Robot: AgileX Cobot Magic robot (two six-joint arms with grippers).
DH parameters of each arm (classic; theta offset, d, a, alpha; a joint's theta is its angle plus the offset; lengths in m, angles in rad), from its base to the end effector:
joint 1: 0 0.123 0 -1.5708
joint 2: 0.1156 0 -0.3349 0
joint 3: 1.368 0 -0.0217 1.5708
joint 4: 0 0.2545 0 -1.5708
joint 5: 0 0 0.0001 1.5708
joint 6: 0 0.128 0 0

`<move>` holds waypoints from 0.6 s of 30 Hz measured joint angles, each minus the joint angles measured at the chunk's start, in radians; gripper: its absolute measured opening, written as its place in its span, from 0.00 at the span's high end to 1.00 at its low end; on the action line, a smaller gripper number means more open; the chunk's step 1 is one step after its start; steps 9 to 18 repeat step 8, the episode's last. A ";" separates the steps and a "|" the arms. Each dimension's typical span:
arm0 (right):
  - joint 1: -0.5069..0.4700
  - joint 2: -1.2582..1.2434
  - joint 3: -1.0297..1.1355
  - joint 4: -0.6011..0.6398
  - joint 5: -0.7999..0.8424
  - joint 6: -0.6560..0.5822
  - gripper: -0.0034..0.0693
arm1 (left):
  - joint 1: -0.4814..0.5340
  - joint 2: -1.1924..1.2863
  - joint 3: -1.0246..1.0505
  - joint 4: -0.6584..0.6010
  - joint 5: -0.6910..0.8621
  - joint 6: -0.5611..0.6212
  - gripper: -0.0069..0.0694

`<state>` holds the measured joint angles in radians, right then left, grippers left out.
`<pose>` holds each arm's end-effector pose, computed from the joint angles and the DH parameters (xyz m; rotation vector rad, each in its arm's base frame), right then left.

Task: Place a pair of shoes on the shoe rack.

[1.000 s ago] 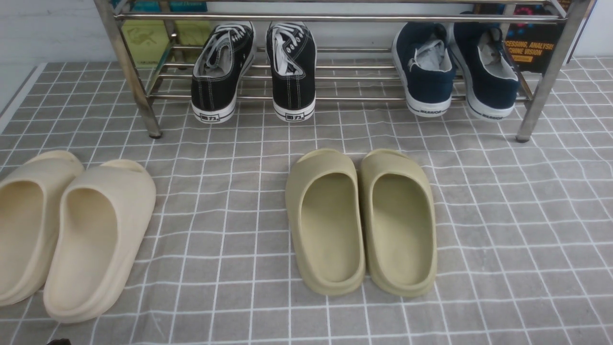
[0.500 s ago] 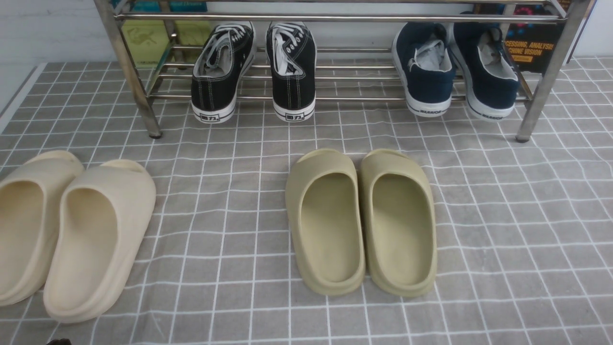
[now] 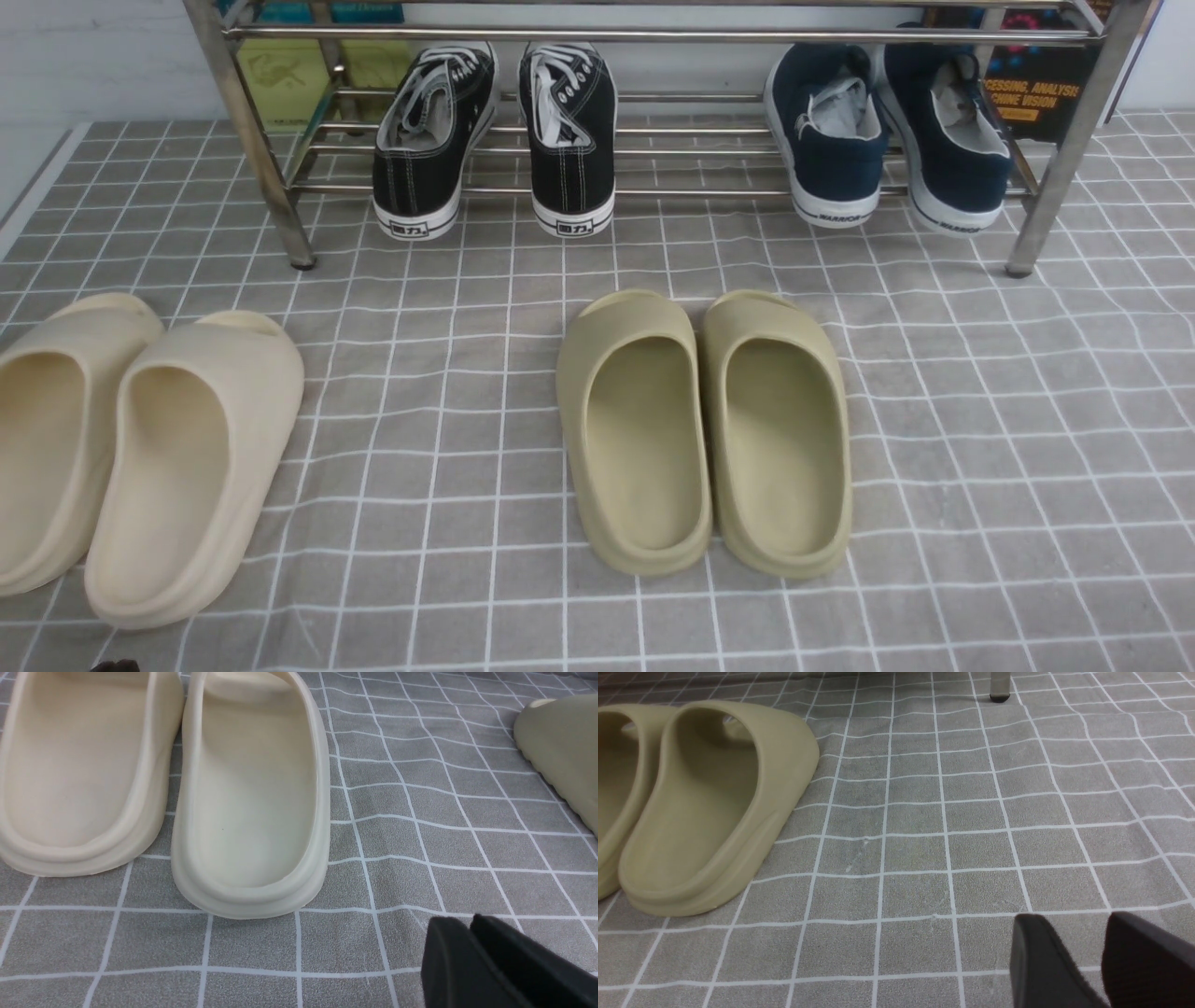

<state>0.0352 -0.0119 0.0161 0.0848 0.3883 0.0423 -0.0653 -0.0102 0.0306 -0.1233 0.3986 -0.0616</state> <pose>0.0406 0.0055 0.1620 0.0582 1.8761 0.1374 0.0399 -0.0087 0.1555 -0.0722 1.9035 -0.2087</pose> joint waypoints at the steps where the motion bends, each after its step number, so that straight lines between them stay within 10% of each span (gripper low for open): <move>1: 0.000 0.000 0.000 0.000 0.000 0.000 0.62 | 0.000 0.000 0.000 0.000 0.000 0.000 0.82; 18: 0.000 0.000 0.000 0.000 0.000 0.000 0.62 | 0.000 0.000 0.000 0.000 0.000 0.000 0.81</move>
